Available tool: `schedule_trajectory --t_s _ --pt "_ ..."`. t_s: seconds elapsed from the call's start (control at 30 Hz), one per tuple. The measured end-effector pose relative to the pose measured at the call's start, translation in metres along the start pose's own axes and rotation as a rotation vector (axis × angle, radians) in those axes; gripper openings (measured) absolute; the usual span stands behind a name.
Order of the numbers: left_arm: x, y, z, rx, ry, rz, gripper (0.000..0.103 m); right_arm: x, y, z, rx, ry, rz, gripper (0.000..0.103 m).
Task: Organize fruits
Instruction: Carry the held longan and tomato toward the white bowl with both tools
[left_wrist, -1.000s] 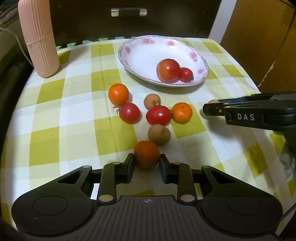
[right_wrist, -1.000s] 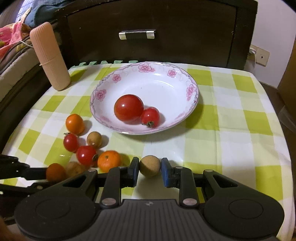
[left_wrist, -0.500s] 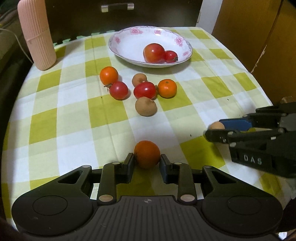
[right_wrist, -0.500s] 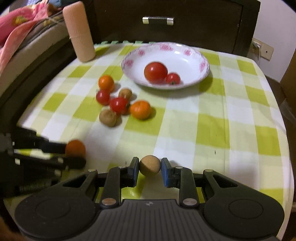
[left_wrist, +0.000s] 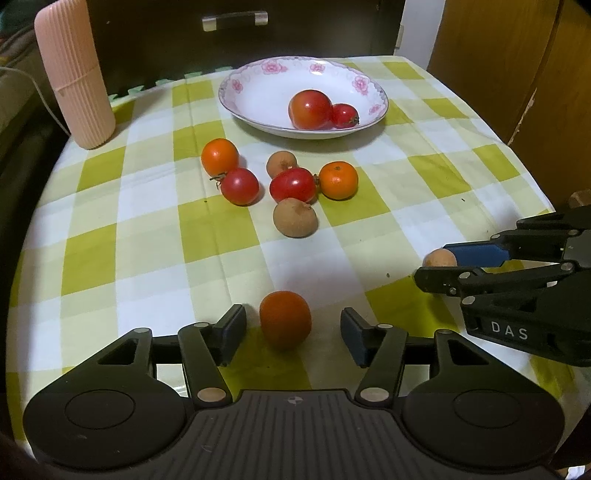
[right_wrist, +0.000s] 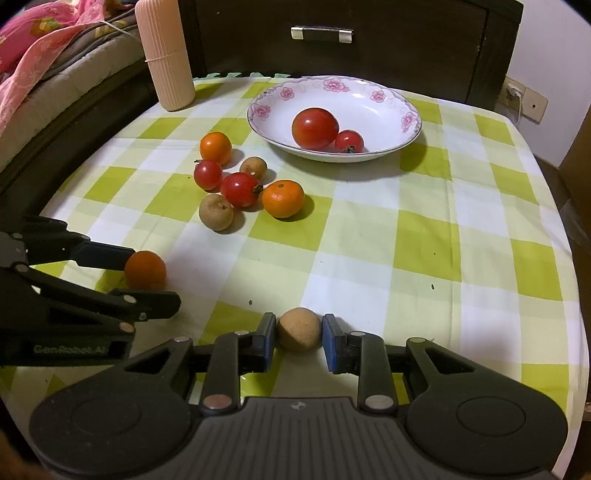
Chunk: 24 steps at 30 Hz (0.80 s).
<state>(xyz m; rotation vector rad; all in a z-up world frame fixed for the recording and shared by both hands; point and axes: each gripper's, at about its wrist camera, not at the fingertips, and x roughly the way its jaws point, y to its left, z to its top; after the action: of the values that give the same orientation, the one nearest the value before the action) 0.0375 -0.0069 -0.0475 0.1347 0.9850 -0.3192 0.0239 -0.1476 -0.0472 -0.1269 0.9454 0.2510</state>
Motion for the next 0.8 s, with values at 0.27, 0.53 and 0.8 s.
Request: schedule_trajectory --t_s 0.27,0.53,0.8 --pt "0.0 0.0 -0.003 -0.01 -0.002 0.027 0.072 -0.001 -0.003 0.0 0.009 0.008 0.01 0.033" --pt "-0.003 0.004 -0.005 -0.03 -0.013 0.07 0.05 -0.003 -0.004 0.0 0.019 0.008 0.001 0.032" --pt "-0.009 0.002 -0.002 -0.045 -0.016 0.049 0.038 -0.008 0.005 0.002 -0.003 0.013 -0.021 0.025"
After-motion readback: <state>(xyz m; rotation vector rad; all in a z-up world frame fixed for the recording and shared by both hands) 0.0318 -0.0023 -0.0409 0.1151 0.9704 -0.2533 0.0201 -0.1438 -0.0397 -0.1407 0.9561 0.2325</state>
